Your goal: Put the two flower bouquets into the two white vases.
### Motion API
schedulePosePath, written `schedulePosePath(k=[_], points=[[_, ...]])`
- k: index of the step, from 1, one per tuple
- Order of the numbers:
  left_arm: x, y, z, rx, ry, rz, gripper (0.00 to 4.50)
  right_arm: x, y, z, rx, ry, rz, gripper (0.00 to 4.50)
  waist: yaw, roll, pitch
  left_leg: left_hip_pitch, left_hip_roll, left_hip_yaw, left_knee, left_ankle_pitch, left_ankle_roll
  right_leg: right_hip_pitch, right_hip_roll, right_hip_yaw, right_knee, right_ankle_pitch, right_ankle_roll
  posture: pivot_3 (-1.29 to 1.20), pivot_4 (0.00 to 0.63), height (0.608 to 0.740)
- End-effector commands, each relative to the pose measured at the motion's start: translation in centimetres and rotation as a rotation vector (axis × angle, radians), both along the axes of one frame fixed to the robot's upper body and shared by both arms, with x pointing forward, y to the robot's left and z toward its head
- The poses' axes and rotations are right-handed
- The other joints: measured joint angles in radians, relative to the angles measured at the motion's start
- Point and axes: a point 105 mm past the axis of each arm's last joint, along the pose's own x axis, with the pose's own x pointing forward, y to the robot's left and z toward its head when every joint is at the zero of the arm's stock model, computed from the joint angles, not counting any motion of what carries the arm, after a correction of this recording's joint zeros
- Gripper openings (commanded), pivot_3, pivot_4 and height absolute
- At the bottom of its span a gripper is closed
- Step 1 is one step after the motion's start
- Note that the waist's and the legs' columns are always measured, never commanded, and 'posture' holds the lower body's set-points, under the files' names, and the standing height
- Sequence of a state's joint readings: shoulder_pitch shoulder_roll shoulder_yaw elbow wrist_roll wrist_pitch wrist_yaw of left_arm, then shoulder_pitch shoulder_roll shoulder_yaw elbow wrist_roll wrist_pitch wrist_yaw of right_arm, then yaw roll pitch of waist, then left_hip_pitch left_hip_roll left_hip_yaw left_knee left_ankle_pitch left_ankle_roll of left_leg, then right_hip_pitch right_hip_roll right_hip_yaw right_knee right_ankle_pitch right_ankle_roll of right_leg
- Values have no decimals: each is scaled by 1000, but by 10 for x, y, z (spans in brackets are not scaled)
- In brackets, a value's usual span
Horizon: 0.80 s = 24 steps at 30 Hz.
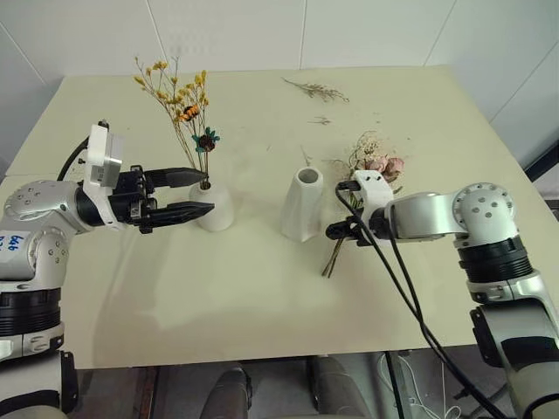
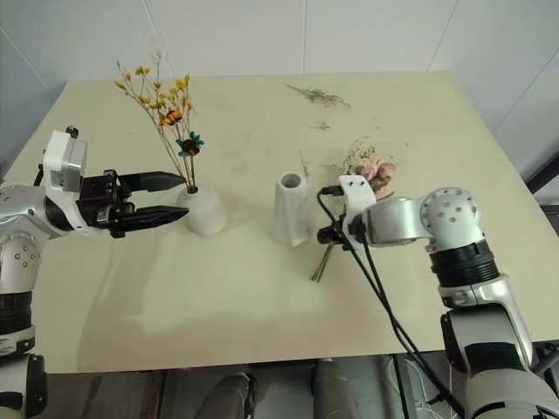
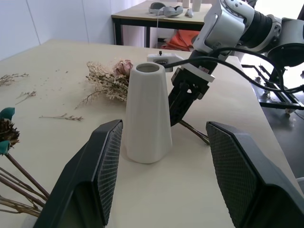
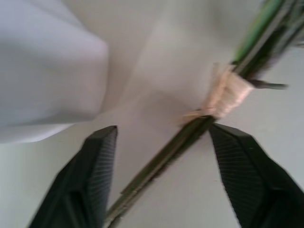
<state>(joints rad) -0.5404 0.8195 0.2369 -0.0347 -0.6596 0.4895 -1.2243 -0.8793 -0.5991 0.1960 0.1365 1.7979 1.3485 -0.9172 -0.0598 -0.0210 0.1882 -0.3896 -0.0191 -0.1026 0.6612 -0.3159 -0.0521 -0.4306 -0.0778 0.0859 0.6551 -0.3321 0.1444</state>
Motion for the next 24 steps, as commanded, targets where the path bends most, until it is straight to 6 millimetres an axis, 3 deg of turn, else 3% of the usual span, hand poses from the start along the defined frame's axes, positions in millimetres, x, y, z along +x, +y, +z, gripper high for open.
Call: schedulePosePath(k=[1, 7, 10, 17, 21, 24], points=[[-6, 0, 13, -1, -57, -6, 3003, -2, 3, 0, 2, -11, 8, 1873, 1, 0, 0, 0, 0, 0, 0, 0, 0, 0, 0, 0, 0, 0, 0, 0, 150, 740], [-5, 2, 13, -3, -62, -4, 3003, -2, 2, -1, -6, -16, 7, 23, 0, 0, 0, 0, -1, 0, 1, 0, 0, 0, 0, 0, 1, 0, 0, 0, 150, 740], [-4, -1, 13, -3, -66, -11, 3003, 0, -13, 4, -5, -39, -34, 23, 2, 0, 0, 0, 0, 0, 1, 0, 0, 0, 0, 0, 1, 0, 0, 0, 150, 740], [3, -4, 12, -6, -61, -24, 3003, 10, -91, 31, -43, -238, -313, 23, 21, 0, 0, -1, -2, 1, 1, 0, 1, 1, -1, -1, -2, 0, 0, 0, 150, 740], [7, -3, 13, -4, -60, -29, 3003, 22, -113, 72, -49, -482, -367, 23, 18, 0, 0, -1, -3, 3, 1, -3, 6, 0, 0, 0, -1, 0, 0, 0, 150, 740], [10, -4, 15, -5, -60, -34, 3003, 30, -116, 121, 25, -764, -332, 23, 11, 0, 0, -1, -3, 4, 1, -3, 6, 0, 1, -1, 0, 0, 0, 0, 150, 740]])
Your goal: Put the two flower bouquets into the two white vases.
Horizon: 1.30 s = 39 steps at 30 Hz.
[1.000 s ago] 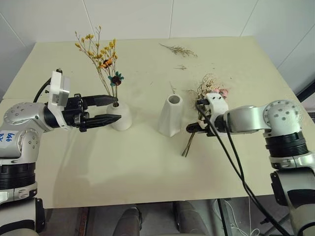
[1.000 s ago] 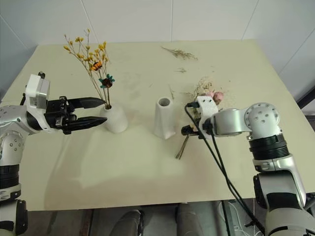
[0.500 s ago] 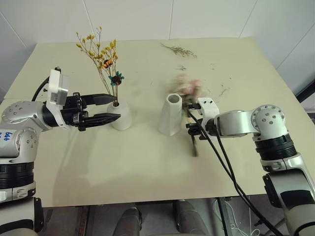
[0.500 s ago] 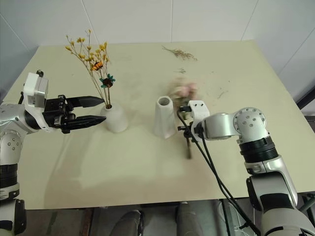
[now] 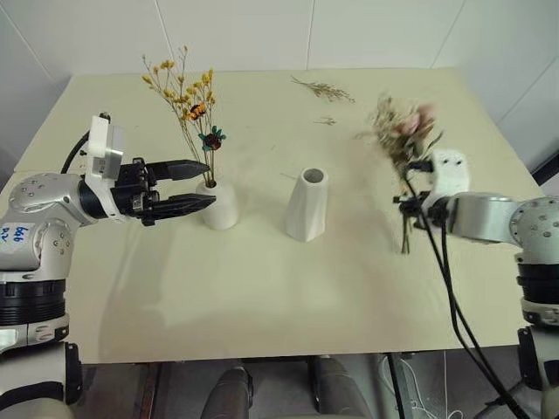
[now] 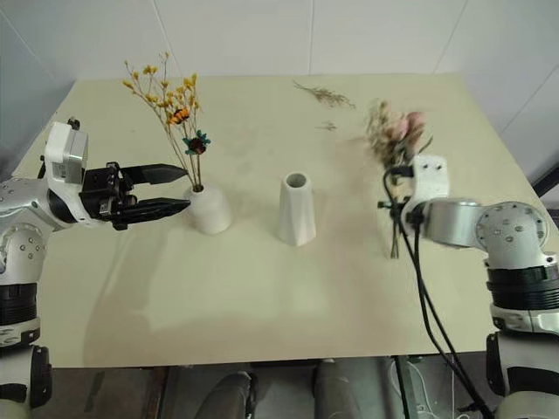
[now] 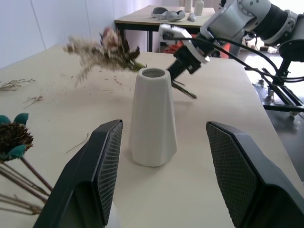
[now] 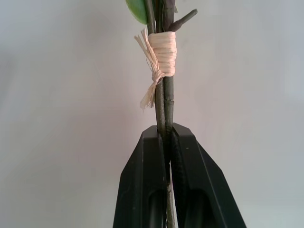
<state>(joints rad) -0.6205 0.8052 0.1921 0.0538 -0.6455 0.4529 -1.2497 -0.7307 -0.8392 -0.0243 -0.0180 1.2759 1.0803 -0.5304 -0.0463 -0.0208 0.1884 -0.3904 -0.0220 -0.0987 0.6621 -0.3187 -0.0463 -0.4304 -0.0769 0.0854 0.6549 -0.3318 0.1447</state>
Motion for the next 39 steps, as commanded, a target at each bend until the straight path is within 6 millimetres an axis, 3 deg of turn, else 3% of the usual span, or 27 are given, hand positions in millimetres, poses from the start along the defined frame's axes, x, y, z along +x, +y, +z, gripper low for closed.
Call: schedulePosePath(k=[1, 5, 8, 10, 16, 24, 29, 39], points=[[0, 0, 9, 5, -46, -8, 3003, 4, -2, 71, 11, -369, 56, 23, -5, 0, 0, 0, 0, 0, 0, 0, 0, 0, 0, 0, 0, 0, 0, 0, 150, 740], [2, 0, 8, 3, -41, -14, 3003, -3, 17, 105, -50, -620, 157, 23, -10, 0, 0, 0, 0, 0, 0, 0, 0, 0, 0, 0, 0, 0, 0, 0, 150, 740], [6, -3, 8, -1, -35, -22, 3003, -30, 91, 142, 118, -863, 534, 23, -17, 0, 0, 0, 1, 0, 0, 0, 0, 0, 0, 1, 0, 0, 0, 0, 150, 740], [8, -4, 8, -2, -34, -23, 3003, -41, 113, 147, 191, -928, 653, 23, -18, 0, 0, 1, 1, -1, 0, 0, -1, -1, 0, 2, 2, 0, 0, 0, 150, 740], [11, -6, 5, -17, -24, -21, 3003, -47, 151, 149, 363, -958, 791, 23, -6, 0, 0, 1, 1, -6, 1, 4, -6, 0, -2, 0, 2, 0, 0, 0, 150, 740], [11, -7, 4, -31, -19, -6, 3003, -47, 157, 122, 369, -890, 808, 23, -9, 0, 0, 0, 0, -7, -1, 4, -7, 0, -2, -1, 3, 0, 0, 0, 150, 740], [11, -8, 1, -40, -15, 1, 3003, -47, 146, 116, 358, -876, 771, 23, -14, 0, 0, 0, 0, -6, -1, 4, -7, -1, -2, 0, 3, 0, 0, 0, 150, 740], [14, -9, 0, -47, -14, 7, 3003, -64, 155, 109, 399, -845, 832, 23, -11, 0, 0, 1, 0, -6, 0, 4, -8, -1, -2, 0, 4, 0, 0, 0, 150, 740]])
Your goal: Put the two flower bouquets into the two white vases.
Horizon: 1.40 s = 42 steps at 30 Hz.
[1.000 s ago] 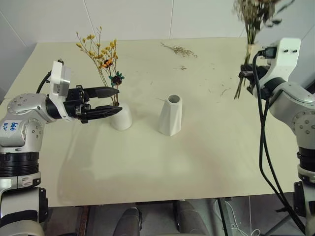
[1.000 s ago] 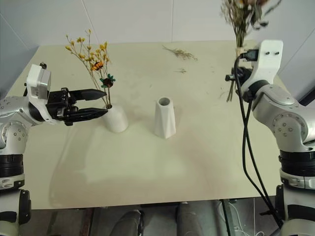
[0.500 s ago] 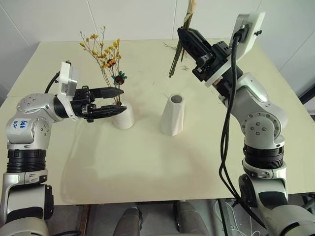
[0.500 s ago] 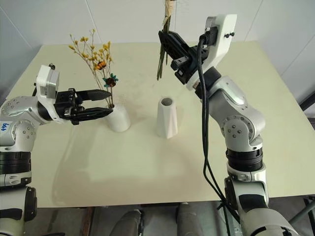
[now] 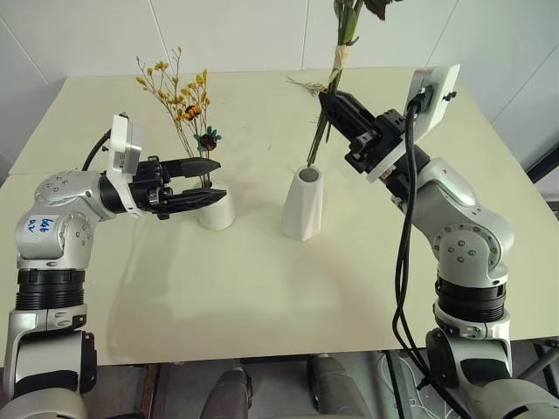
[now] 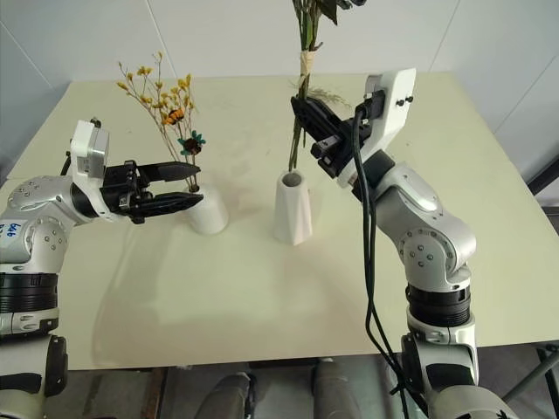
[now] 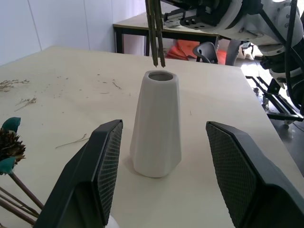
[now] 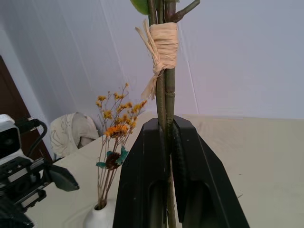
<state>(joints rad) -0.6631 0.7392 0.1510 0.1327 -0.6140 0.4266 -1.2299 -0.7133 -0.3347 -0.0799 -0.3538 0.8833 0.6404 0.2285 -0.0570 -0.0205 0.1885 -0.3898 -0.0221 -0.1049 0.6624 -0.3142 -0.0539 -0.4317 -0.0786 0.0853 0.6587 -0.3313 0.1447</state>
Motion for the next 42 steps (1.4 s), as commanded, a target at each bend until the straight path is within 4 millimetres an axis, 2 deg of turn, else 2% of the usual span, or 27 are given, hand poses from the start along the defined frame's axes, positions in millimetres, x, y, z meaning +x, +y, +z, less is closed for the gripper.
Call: schedulePosePath(k=[1, 11, 19, 34, 42], points=[[-1, 0, 9, -5, -45, 3, 3003, -17, 5, 12, 33, -54, 50, 23, 0, 0, 0, 0, 0, 0, 0, 0, 0, 0, 0, 0, 0, 0, 0, 0, 150, 740], [0, 1, 11, -8, -55, 12, 3003, -8, -2, -7, 10, -21, 3, 23, -1, 0, 0, 0, 0, 0, 0, 0, 0, 0, 0, 0, 0, 0, 0, 0, 150, 740], [0, 2, 12, -11, -62, 20, 3003, 2, -9, -4, 32, -35, -33, 23, 0, 0, 0, 1, 0, 0, 0, 0, 0, 0, 0, 0, 1, 0, 0, 0, 150, 740], [0, 1, 10, -14, -70, 23, 3003, -4, -3, 6, 38, -51, 29, 23, 0, 0, 0, 1, 0, 0, 0, 1, -1, 0, 0, 0, 0, 0, 0, 0, 150, 740], [0, 1, 10, -14, -72, 21, 3003, -1, -4, -9, -16, -58, -8, 23, 0, 0, 0, 0, 0, 0, 0, 1, -1, 0, 0, 0, 0, 0, 0, 0, 150, 740]])
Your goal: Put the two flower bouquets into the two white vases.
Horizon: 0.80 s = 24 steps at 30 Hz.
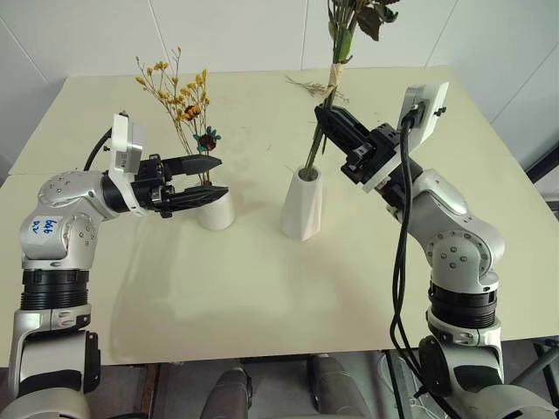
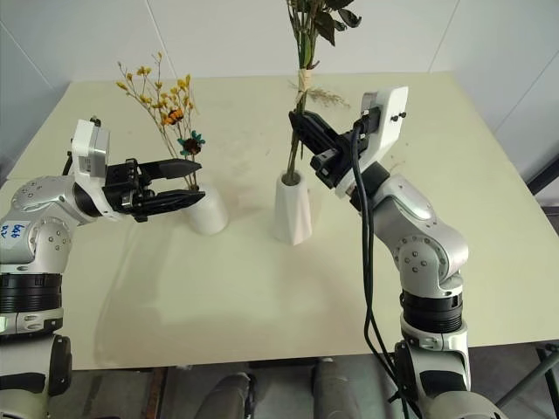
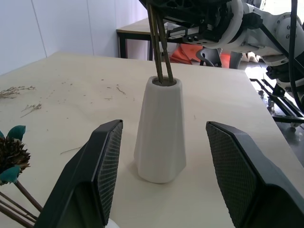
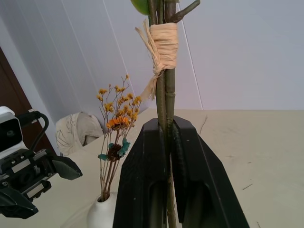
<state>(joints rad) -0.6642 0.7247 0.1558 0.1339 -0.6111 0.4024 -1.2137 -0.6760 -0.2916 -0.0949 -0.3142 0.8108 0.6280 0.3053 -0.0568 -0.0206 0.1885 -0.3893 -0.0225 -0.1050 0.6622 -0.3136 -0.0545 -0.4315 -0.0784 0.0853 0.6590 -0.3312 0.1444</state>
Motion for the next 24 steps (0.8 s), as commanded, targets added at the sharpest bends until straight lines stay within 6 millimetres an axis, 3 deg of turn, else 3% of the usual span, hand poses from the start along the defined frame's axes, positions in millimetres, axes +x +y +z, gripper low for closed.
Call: schedulePosePath(k=[1, 10, 24], points=[[-2, 2, 9, 1, -47, 11, 3003, -8, -2, 6, -21, -89, -14, 23, 1, 0, 0, 0, 0, 0, 0, 0, 0, 0, 0, 0, 0, 0, 0, 0, 150, 740], [-1, 3, 10, 0, -51, 16, 3003, -4, -2, 2, -34, -125, -55, 23, 0, 0, 0, 0, 0, 0, 0, 0, 0, 0, 0, 0, 0, 0, 0, 0, 150, 740], [-2, 3, 9, -10, -56, 30, 3003, -13, 13, -3, -51, -149, -30, 23, 0, 0, 0, 0, 0, 0, 0, 0, 0, 0, 0, 0, 0, 0, 0, 0, 150, 740]])
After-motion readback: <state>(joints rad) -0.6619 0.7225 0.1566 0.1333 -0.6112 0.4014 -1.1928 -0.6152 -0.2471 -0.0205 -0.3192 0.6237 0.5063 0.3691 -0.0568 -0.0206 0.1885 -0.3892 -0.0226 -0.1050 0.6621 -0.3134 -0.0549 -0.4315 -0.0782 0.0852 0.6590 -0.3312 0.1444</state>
